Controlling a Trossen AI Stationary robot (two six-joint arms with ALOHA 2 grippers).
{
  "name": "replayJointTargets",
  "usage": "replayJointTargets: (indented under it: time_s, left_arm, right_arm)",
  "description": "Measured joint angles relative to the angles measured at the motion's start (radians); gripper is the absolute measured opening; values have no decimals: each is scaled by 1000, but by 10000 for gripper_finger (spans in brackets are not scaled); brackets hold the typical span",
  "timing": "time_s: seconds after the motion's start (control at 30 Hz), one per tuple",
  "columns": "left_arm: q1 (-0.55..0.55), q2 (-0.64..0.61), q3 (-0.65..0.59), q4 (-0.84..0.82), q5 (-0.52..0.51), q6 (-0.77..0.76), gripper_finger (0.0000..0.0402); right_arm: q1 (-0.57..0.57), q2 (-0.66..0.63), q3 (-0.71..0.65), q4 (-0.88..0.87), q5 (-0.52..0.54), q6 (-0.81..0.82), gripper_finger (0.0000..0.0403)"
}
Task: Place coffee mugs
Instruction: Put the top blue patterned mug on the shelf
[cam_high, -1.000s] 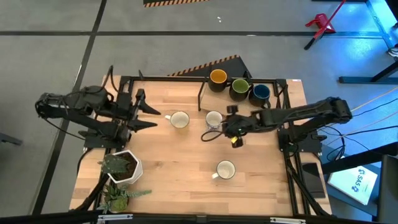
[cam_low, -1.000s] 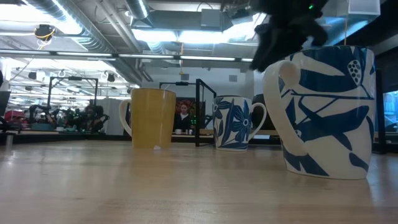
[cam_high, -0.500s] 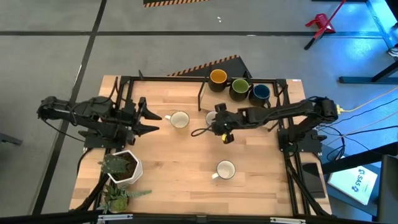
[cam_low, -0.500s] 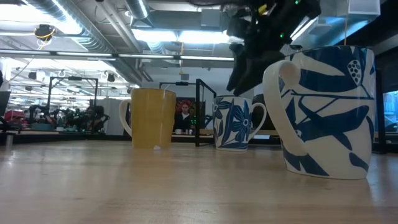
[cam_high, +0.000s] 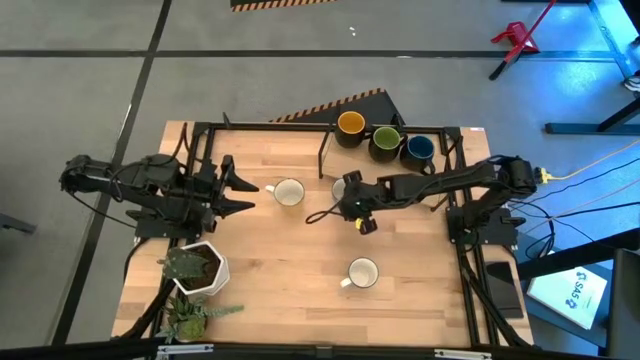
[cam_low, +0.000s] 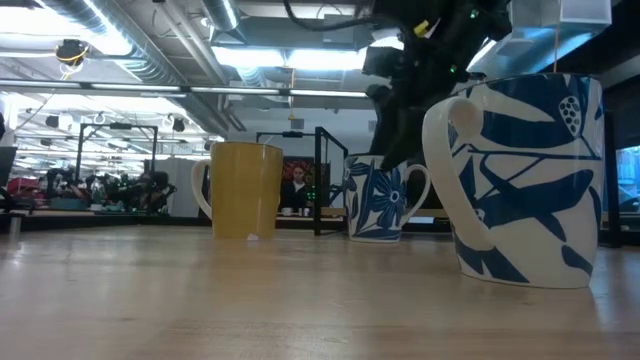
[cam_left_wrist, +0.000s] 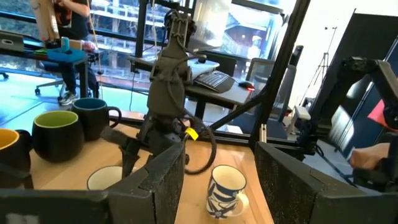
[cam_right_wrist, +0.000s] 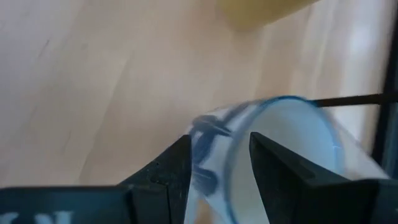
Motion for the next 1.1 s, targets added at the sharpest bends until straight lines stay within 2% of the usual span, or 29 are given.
replayJointTargets:
  time_s: [0.17, 0.23, 0.3, 0.4, 0.43, 0.63, 0.83, 0.97, 1.1]
  left_arm:
    - [0, 0, 0, -5, 0, -2, 188]
    - [0, -1, 0, -5, 0, -17, 188]
    - [0, 0, 0, -6, 0, -23, 188]
    - [0, 0, 0, -6, 0, -23, 188]
    - [0, 0, 0, -6, -1, -23, 188]
    - [-1, 0, 0, -6, -19, -34, 188]
    - [0, 0, 0, -6, -21, -45, 188]
    - [0, 0, 0, -6, -27, -45, 188]
    - [0, 0, 0, -6, -27, -46, 188]
  right_arm:
    - [0, 43, 0, -18, -13, 2, 147]
    - [0, 53, 0, -20, 11, 2, 130]
    - [0, 53, 0, -18, 22, 3, 97]
    - [0, 53, 0, -35, 14, 6, 26]
    - [0, 54, -1, -38, 21, 0, 16]
    - [0, 52, 25, -58, -29, -7, 8]
    - [-30, 46, 226, -274, 16, -80, 6]
    - [-116, 65, 386, -443, 18, -104, 5]
    - [-199, 105, 485, -560, -5, -118, 5]
